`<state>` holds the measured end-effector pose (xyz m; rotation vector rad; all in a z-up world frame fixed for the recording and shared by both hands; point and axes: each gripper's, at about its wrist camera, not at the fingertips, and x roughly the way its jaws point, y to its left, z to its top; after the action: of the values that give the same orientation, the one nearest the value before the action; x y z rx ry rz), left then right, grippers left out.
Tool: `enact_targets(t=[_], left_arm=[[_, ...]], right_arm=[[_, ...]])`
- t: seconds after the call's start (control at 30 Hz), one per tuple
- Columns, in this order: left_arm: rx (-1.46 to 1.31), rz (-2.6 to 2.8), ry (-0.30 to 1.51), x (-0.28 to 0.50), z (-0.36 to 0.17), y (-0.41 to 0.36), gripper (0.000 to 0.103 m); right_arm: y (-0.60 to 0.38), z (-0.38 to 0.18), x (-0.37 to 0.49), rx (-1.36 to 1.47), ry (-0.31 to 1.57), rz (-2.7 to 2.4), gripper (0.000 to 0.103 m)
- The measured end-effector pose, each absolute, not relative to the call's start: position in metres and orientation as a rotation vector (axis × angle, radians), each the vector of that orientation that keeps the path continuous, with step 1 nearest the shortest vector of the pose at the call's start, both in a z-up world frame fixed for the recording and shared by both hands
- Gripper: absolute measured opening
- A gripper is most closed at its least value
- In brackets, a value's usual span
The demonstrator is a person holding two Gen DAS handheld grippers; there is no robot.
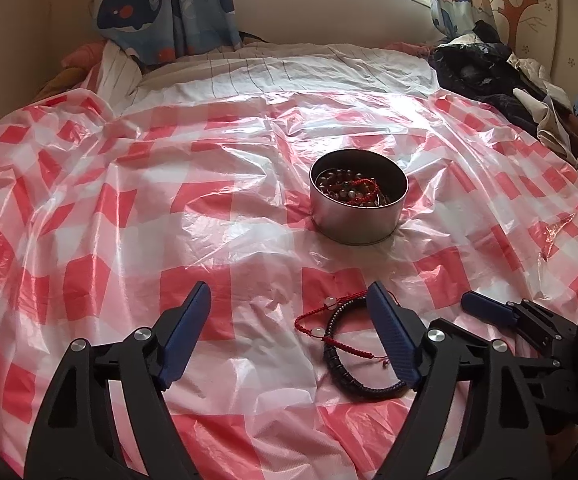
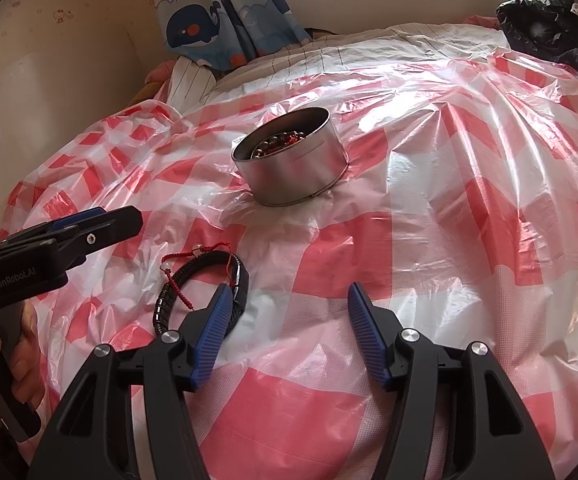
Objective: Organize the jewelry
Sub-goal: 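Move both open tools toward the red string and black braided bracelets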
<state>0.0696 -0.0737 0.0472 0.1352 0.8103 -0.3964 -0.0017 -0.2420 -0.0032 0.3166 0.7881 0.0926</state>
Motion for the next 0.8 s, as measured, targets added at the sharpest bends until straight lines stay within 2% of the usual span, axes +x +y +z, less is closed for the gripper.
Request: enact_targets(t=[0.8], left_arm=[[0.181,-0.360,0.756,0.0617,0.0532,-0.0729,0.090]], right_arm=[[-0.2420,-0.0029,-0.0023,0.290,0.774,0.081,0.068]])
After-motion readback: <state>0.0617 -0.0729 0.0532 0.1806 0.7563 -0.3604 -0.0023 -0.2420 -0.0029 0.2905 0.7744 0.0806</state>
